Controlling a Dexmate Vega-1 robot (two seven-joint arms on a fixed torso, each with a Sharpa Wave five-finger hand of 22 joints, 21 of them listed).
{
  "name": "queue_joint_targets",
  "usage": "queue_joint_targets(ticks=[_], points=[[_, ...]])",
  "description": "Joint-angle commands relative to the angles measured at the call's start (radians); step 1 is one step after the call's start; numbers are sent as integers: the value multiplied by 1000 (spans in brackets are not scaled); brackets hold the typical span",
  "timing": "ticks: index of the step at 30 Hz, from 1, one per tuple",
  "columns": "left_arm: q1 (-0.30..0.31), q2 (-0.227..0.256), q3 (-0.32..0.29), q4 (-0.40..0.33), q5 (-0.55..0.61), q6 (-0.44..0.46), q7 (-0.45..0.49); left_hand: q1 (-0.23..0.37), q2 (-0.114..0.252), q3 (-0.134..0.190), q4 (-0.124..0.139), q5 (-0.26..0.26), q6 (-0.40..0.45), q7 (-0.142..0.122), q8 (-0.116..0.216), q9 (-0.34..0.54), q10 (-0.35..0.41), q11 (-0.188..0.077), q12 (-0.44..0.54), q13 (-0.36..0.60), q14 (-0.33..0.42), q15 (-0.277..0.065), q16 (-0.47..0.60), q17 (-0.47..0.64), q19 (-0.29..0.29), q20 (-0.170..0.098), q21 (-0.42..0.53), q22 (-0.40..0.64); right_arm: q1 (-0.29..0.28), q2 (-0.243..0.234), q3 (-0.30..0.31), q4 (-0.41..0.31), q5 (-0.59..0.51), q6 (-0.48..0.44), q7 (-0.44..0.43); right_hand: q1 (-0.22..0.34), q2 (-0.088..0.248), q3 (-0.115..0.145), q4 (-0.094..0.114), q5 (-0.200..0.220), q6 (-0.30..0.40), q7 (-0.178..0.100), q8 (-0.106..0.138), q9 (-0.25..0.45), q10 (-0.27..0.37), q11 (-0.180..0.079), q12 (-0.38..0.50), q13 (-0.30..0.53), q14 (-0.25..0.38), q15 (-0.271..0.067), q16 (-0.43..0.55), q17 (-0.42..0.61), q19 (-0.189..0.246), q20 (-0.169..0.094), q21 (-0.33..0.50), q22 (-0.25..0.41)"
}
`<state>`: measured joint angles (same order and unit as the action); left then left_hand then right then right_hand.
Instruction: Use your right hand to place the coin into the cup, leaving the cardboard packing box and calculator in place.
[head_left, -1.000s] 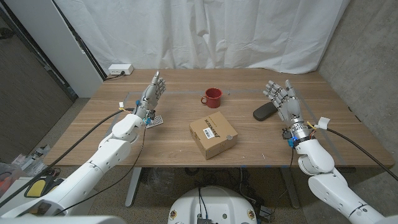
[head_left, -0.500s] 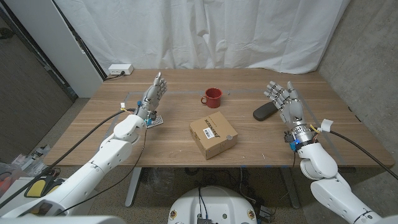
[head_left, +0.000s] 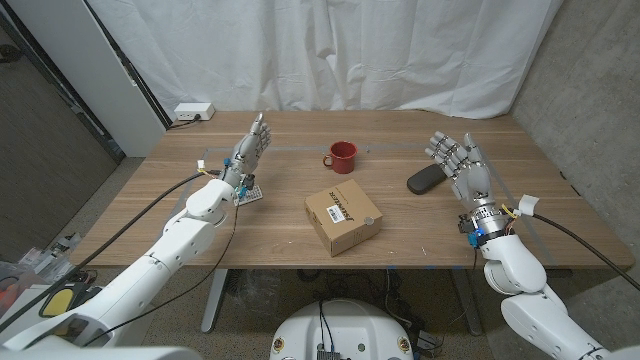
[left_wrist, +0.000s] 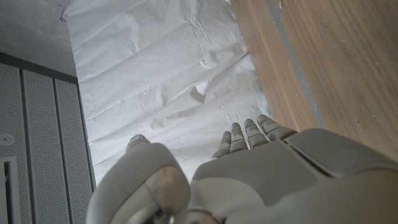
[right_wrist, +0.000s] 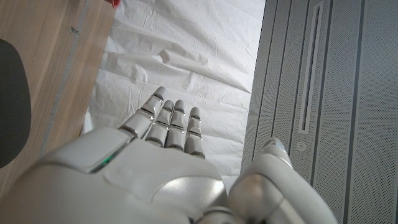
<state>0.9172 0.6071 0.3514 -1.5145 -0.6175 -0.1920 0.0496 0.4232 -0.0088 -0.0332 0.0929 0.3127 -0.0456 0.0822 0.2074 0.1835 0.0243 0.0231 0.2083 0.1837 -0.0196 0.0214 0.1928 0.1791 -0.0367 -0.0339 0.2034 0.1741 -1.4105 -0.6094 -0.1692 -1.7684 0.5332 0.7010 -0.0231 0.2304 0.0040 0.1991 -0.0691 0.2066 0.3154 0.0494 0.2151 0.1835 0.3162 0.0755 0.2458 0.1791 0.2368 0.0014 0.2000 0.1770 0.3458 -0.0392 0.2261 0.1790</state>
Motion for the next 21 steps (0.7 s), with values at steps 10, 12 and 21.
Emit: queue_joint_targets(ticks=[10,12,21], points=[[-26,0,18,6,0,38,-9,8,2,-1,-2,-3,6,1,-5,2,1,6,0,4,-3,9,-4,3,-2,-45,-2,5,-75,10,45,-41,-53,31,-28,20,-4,4,-15,-2,30,-10,9,6,36,-7,7,4,28,-8,3,2,26,-25,6,5],[-30,-2,19,9,0,41,-9,9,2,-1,-2,-3,6,1,-6,2,-1,6,-1,4,-3,9,-4,4,-3,-45,-2,5,-77,6,48,-43,-62,34,-23,21,-4,4,-16,-2,32,-11,10,6,37,-9,7,4,29,-8,3,2,28,-26,6,5],[-38,-10,24,5,14,45,13,11,5,-2,-2,-5,8,1,-6,3,-1,1,-1,4,-2,9,-4,4,-4,-43,-2,6,-84,-13,43,-47,-39,36,17,30,-6,5,-22,-2,41,-18,10,6,45,-12,7,4,35,-9,2,1,34,-27,6,5]])
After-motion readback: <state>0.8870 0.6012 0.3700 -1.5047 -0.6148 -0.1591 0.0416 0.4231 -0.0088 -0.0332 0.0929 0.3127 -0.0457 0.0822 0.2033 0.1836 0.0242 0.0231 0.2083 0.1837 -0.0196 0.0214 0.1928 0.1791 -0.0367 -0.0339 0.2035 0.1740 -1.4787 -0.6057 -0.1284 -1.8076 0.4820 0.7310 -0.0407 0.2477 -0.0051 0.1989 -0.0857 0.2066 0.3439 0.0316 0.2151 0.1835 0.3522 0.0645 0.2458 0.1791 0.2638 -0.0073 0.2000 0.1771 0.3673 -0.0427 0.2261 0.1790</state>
